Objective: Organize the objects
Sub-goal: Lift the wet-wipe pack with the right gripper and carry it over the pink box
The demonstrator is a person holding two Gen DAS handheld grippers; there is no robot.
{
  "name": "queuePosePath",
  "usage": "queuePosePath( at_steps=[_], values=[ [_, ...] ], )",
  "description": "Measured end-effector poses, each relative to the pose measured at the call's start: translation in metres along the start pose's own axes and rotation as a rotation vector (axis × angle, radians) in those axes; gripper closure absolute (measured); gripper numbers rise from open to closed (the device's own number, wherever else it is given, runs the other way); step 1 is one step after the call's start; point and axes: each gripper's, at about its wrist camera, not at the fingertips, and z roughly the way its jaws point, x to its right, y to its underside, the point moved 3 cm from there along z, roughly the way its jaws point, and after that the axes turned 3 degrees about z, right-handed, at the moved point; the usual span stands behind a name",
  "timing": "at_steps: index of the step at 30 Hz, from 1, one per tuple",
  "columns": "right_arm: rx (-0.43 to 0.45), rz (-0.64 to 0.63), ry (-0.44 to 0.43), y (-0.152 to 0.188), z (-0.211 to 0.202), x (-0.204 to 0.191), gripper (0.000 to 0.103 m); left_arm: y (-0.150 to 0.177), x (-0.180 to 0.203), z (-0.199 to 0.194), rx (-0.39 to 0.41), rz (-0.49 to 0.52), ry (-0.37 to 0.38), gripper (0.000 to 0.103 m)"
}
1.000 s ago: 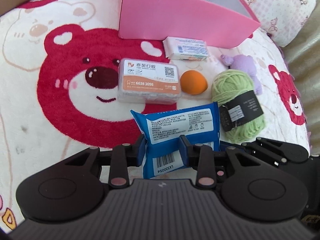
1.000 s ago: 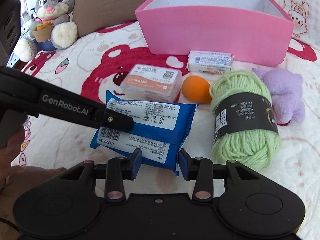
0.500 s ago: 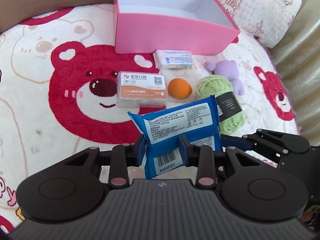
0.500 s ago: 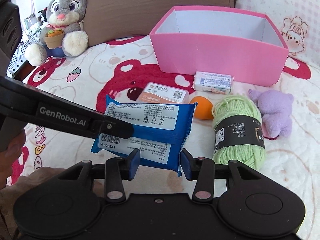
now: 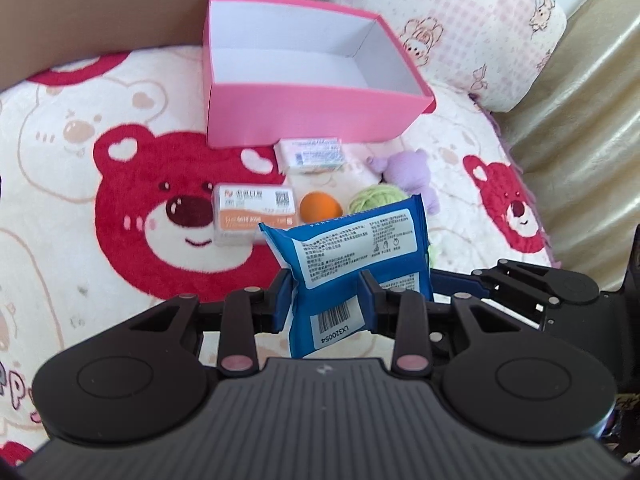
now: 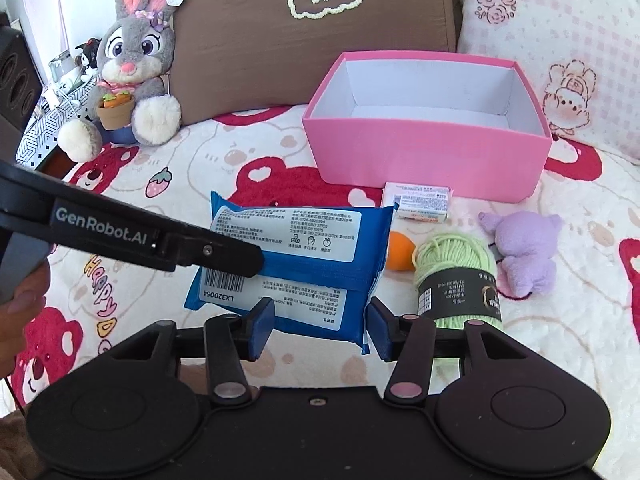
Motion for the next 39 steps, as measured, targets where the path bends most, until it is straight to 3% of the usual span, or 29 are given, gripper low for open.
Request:
queuePosePath(
  at_steps=[7,10,14,23,31,35,39],
  values=[
    [0.006,-0.018,0.000,-0.024,-0.010,-0.007,0.047,-0.030,0.005,-0.024,0.033,0.054,0.001,0.069],
    [0.030,-0.066,0.042,-0.038,-0.014,-0.011,0.056,-0.040,0.006,-0.028,0.038,0.082,-0.017,0.069],
    [0.065,-0.098,0.055,-0.057,-0.022,-0.013,0.060,-0.052,0.004,-0.037,0.072,0.102,-0.027,0.069],
    [0.097,-0.066,0.033,-0.105,-0.027,0.004,0.062,-0.098,0.010,-0.042,0.107,0.145,-0.043,0.069],
    [0.090,-0.010,0.031,-0.140,0.005,0.027,0.062,-0.133,0.006,-0.012,0.217,0.134,-0.096,0.069],
    [0.080,0.043,0.034,-0.151,0.029,0.047,0.062,-0.150,0.005,0.020,0.191,0.155,-0.130,0.069],
    [0.104,0.109,0.040,-0.164,0.048,0.071,0.062,-0.173,-0.008,0.050,0.136,0.100,-0.108,0.069]
  ],
)
